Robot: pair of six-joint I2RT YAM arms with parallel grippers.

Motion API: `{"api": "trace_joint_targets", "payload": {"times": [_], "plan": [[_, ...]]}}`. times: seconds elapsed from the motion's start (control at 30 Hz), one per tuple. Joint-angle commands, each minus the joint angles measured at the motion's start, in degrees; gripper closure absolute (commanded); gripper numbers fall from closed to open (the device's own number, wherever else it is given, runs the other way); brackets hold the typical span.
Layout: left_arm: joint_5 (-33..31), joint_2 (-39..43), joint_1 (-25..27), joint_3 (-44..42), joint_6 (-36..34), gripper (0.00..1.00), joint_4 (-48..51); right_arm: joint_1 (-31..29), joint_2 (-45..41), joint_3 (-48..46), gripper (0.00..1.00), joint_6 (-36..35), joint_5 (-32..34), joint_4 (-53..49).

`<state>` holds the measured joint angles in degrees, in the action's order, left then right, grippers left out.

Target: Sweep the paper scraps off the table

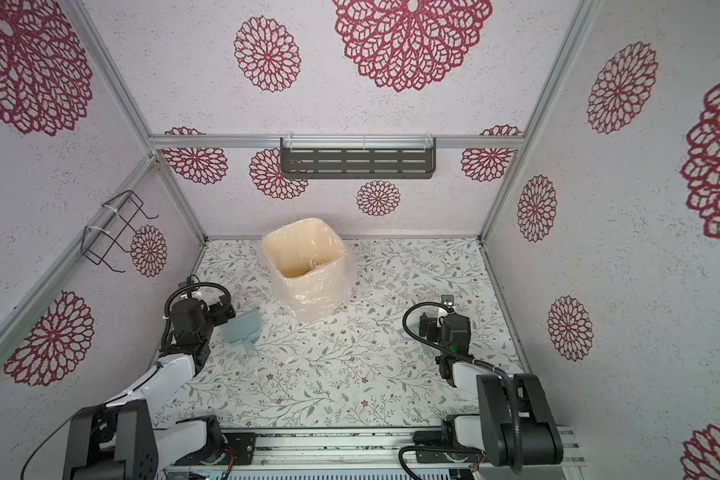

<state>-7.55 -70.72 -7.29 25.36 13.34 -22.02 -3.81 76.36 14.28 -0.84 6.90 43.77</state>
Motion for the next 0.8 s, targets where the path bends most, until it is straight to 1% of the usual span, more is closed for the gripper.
{"api": "trace_joint_targets", "payload": {"times": [0.0,0.03,0.1,0.17,0.27,0.33,0.43,0.6,0.77], "plan": [[2.30,-2.84,-0.56,-0.97,-4.59,0.03,-14.48,0.05,1.45,-0.69,0.01,-2.64,0.83,16.91],[2.55,-3.93,-0.86,-1.15,-4.90,0.03,-15.98,0.04,2.29,-0.85,0.01,-2.59,0.41,17.99],[3.68,-5.37,-1.74,-1.47,-4.43,0.03,-17.40,0.04,4.96,-2.26,0.01,-2.65,-0.11,23.56],[2.73,-6.90,-1.93,-3.06,-4.51,0.03,-21.60,0.04,8.32,-3.71,0.01,-2.52,0.15,29.60],[3.72,-9.11,-2.64,-3.38,-4.13,0.03,-23.98,-0.13,11.63,-4.22,0.01,-2.72,1.20,33.38],[3.60,-11.19,-2.64,-4.08,-4.30,0.03,-27.54,-0.10,11.80,-3.94,0.01,-2.16,3.12,33.17],[3.59,-14.03,-2.62,-4.31,-4.54,0.03,-30.69,-1.18,12.13,-3.01,0.01,-0.84,9.60,31.91],[2.82,-15.95,-2.39,-5.59,-4.64,0.03,-34.87,-1.45,12.19,-3.22,0.01,-0.87,10.42,32.51],[1.82,-17.36,-2.36,-6.11,-4.25,0.03,-36.95,-1.63,12.19,-3.63,0.01,-0.83,11.11,33.37]]}}
